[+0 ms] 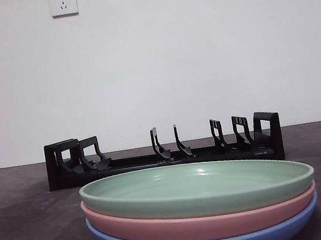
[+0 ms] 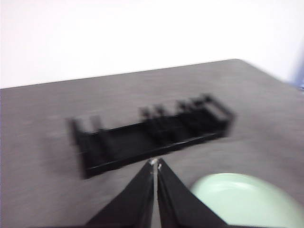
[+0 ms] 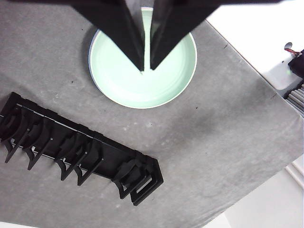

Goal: Place the plate

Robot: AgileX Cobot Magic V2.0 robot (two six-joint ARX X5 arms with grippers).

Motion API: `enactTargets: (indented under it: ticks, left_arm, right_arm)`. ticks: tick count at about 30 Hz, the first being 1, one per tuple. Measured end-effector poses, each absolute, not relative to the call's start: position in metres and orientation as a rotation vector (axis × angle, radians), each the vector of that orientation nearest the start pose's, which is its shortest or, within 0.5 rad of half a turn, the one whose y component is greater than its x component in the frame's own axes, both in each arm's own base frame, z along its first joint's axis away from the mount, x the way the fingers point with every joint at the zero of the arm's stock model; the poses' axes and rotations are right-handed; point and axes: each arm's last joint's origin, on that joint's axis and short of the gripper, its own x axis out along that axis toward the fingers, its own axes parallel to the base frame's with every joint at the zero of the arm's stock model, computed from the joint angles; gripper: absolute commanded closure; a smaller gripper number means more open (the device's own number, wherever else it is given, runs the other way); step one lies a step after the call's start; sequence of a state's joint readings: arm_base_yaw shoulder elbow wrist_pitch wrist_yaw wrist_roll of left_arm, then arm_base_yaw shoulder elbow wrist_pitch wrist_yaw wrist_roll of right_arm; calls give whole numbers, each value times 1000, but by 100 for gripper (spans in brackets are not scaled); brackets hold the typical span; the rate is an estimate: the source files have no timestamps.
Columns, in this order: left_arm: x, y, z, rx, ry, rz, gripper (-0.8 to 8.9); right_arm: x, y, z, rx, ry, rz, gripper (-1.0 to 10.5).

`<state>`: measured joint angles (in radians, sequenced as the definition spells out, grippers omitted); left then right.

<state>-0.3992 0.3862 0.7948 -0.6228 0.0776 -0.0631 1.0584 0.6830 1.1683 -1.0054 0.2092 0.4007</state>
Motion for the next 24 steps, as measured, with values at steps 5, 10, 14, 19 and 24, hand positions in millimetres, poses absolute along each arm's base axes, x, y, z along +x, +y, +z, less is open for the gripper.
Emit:
enactTargets:
  ticks: [5,10,14,19,24]
  left_arm:
    - [85,-18,244,-13,219,-258,804]
    - [90,-7,189,-27,243,-132,804]
    - [91,-3,168,-33,245,-83,804]
    - [93,-1,159,-34,195,-64,804]
    - [94,-1,158,-46,167,-40,804]
  right_arm:
    - [48,73,390,54,585,723,929]
    - [48,73,390,54,586,724,928]
    - [48,73,390,54,586,724,928]
    - [48,73,390,54,585,723,928]
    - [48,73,390,54,585,723,928]
